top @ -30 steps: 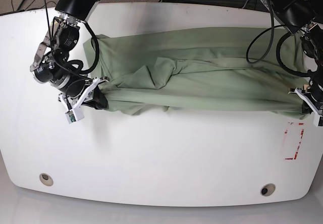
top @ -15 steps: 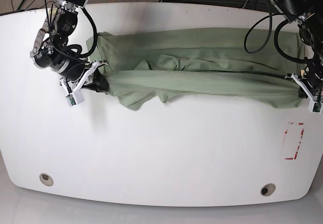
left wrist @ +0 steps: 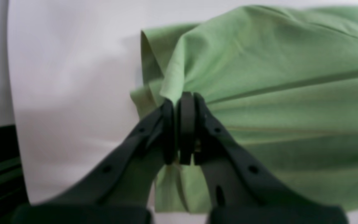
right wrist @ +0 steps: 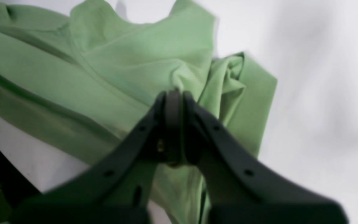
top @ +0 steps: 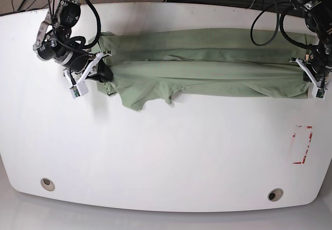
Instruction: Layout the t-shirt on the table in an organized manner, then fold the t-shirt properly
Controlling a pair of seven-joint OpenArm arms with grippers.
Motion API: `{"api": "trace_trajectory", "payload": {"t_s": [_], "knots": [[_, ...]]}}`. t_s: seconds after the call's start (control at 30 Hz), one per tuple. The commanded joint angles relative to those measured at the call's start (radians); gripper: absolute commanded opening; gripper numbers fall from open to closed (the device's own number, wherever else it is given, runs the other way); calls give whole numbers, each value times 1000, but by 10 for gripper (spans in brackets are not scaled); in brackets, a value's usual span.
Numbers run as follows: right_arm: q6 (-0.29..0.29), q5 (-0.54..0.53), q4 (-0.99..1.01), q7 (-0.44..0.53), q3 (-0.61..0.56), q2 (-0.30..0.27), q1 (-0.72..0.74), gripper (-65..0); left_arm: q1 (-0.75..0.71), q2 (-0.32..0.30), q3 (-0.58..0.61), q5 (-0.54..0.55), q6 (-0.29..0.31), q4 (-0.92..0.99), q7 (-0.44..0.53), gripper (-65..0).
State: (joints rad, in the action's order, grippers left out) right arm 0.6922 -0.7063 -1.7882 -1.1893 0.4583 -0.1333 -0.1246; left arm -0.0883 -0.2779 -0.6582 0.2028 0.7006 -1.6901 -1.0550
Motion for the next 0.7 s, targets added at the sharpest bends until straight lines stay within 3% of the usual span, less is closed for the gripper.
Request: {"api": "trace_trajectory", "payload": {"t_s": [0.0,0.07,0.27,0.4,0.67], "knots": [[6,-13,-17,21,6,-15,0,-499,-11,-22,-1,1,-2,-15,17,-650],[6,-13,-19,21,6,-15,-7,-426,-24,-22,1,1,-2,-15,17,-608],[6,-17,-22,21,55,-15,-13,-208,-44,-21,-2,1,-2,-15,17,-393],[6,-17,-40,21,83,-15,-10,-173,-47,-19,-4,1,-2,-17,15,-318],[6,-5,-29,21,60,-9,93,-173,-44,-19,-4,1,-2,-23,15,-338]]}}
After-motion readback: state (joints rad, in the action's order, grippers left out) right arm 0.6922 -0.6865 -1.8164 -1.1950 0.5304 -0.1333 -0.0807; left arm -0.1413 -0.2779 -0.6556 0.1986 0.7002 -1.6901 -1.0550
